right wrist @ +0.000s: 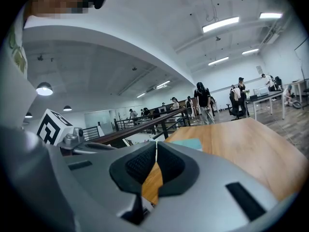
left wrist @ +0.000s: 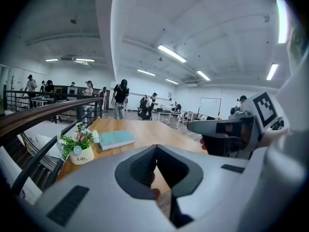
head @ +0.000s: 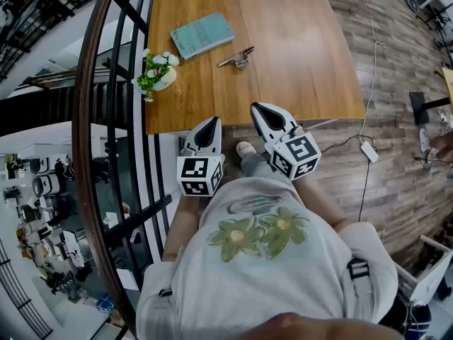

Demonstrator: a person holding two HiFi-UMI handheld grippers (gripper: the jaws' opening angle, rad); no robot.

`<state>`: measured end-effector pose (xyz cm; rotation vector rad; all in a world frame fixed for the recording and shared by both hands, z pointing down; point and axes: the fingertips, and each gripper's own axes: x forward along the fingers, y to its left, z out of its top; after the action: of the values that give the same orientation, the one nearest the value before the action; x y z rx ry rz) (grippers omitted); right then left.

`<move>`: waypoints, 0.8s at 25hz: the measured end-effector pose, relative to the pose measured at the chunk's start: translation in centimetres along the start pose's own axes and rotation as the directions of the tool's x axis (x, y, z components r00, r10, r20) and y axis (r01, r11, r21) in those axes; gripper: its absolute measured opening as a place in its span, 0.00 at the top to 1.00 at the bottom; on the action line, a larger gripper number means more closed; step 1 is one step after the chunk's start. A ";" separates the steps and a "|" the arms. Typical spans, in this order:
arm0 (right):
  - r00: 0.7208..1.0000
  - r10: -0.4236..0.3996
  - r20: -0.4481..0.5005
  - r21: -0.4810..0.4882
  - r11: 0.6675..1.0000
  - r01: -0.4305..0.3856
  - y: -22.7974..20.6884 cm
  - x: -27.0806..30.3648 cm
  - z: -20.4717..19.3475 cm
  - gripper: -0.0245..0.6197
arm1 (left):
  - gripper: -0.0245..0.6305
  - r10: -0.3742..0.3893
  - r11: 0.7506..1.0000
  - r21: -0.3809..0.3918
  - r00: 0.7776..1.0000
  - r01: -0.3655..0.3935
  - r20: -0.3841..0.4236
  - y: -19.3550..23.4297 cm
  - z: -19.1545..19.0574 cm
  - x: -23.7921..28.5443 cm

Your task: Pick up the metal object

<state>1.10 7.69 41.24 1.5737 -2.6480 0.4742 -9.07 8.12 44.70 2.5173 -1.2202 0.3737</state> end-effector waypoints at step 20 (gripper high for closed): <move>0.997 0.026 -0.076 0.003 1.000 -0.026 -5.0 7.7 0.9 0.76 | 0.94 0.086 0.995 -0.053 0.996 -0.087 -0.023 4.3 1.7 4.9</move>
<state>1.76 -1.32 43.00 1.4914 -2.6155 0.5270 -9.33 1.47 45.64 2.4152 -1.3171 0.3808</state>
